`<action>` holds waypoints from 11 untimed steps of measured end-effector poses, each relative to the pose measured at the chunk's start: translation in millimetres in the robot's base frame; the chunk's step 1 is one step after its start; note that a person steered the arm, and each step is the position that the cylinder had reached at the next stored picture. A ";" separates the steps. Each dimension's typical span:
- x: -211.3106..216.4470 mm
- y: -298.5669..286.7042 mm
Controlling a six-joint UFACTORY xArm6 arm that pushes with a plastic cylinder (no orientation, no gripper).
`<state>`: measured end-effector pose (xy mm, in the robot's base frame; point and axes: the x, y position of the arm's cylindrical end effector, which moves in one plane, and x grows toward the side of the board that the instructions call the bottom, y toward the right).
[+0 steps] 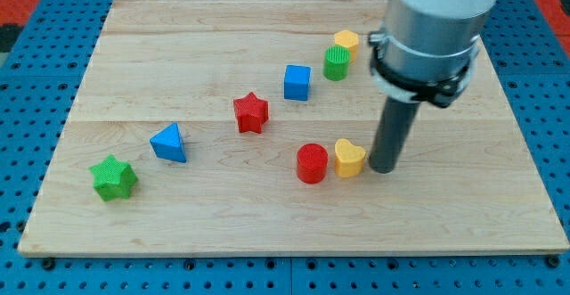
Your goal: Move the heart diagonal to red circle
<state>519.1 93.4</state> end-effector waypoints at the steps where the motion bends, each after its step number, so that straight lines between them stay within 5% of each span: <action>1: 1.8 -63.1; 2: 9.3 -26.3; 4: 20.3 -137.2; 6: -32.3 -56.4; 9: -60.3 -48.2; 11: -87.4 38.3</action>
